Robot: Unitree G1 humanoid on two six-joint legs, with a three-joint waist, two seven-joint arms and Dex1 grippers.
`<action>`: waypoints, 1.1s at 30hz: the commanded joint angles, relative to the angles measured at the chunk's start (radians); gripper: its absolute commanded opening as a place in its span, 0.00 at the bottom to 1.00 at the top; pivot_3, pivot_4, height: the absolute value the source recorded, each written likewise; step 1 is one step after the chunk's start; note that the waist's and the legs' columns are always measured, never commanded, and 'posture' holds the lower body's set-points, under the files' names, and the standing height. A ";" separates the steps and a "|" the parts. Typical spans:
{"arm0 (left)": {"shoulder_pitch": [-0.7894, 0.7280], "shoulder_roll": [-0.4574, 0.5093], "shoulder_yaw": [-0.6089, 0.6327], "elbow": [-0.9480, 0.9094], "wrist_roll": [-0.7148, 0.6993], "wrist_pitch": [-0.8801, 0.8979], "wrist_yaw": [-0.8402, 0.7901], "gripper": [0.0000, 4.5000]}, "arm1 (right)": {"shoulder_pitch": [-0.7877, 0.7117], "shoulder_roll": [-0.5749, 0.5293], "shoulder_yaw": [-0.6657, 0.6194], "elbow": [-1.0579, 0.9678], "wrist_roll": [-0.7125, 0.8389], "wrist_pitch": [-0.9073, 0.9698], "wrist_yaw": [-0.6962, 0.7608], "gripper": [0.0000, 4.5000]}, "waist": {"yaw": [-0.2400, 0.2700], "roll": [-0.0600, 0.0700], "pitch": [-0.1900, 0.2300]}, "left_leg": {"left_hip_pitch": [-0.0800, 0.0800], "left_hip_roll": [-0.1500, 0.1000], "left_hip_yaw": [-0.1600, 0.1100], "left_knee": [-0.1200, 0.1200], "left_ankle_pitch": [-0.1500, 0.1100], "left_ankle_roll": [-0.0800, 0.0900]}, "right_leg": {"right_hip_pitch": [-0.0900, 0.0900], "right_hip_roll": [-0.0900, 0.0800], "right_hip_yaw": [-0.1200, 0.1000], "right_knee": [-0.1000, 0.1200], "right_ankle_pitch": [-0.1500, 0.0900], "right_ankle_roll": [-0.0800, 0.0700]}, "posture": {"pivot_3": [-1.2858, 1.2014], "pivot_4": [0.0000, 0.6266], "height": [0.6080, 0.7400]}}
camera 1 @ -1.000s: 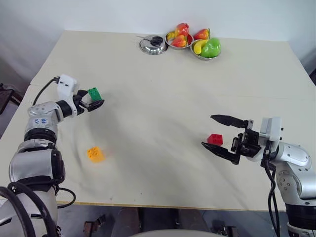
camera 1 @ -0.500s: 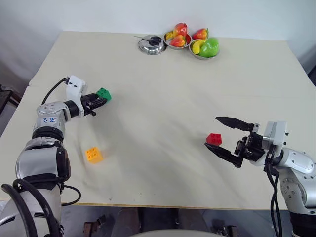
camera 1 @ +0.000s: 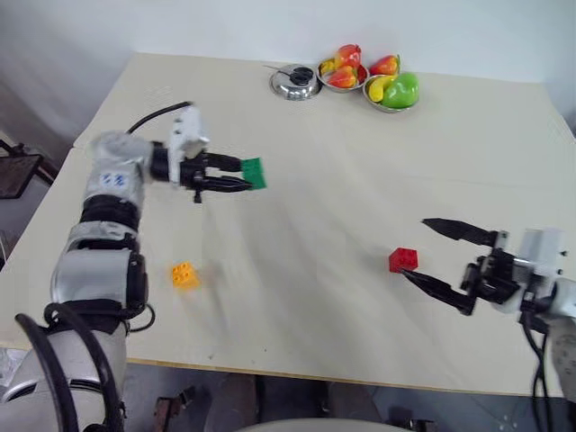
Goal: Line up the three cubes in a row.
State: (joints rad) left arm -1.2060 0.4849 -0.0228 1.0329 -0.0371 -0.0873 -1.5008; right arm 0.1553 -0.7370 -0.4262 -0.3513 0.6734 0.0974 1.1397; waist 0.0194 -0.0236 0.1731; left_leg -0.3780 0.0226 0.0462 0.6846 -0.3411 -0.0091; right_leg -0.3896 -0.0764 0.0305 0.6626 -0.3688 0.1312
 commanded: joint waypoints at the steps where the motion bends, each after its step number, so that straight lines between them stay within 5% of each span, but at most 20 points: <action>1: 0.003 -0.075 -0.107 -0.256 -0.015 0.219 -0.071 0.32 | 0.070 -0.020 -0.101 -0.023 0.029 0.001 0.022 1.00 | 0.003 0.000 0.000 | 0.000 0.000 0.000 0.000 0.000 0.001 | 0.000 0.000 0.001 0.000 0.000 0.000 | 0.52 0.24 1.00; 7: 0.174 -0.210 -0.286 -0.551 0.005 0.388 0.026 0.32 | 0.169 0.004 -0.175 -0.051 0.017 -0.019 0.009 1.00 | -0.012 0.002 -0.001 | 0.001 0.002 0.002 -0.001 0.000 0.001 | 0.000 -0.001 0.004 -0.001 0.001 0.001 | 0.52 0.24 1.00; 16: 0.128 -0.351 -0.345 -0.294 0.096 0.257 0.267 0.32 | 0.302 0.067 -0.215 -0.117 0.007 -0.055 -0.013 1.00 | -0.017 0.001 0.000 | 0.004 0.001 0.003 0.000 0.005 0.001 | 0.002 0.001 0.006 -0.002 0.002 0.004 | 0.52 0.24 1.00; 24: 0.157 -0.337 -0.351 -0.248 0.122 0.209 0.267 0.32 | 0.422 0.116 -0.248 0.000 -0.048 -0.196 0.080 1.00 | -0.017 0.001 0.000 | 0.005 -0.001 0.003 -0.001 0.004 0.002 | 0.004 0.000 0.006 -0.004 0.002 0.004 | 0.52 0.24 1.00; 33: 0.271 -0.253 -0.338 -0.448 0.089 0.304 0.238 0.32 | 0.415 0.116 -0.264 0.032 -0.046 -0.226 0.052 1.00 | -0.023 0.002 0.000 | 0.009 0.001 0.002 -0.002 0.004 0.002 | 0.008 -0.001 0.006 -0.004 0.002 0.004 | 0.52 0.24 1.00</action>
State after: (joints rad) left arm -0.9476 0.2188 -0.3593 0.6259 0.0568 0.1937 -1.2478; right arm 0.5710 -0.6230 -0.6704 -0.3069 0.6152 -0.1127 1.2019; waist -0.0031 -0.0219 0.1730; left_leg -0.3688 0.0236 0.0481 0.6828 -0.3372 -0.0073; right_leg -0.3820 -0.0779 0.0366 0.6581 -0.3666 0.1352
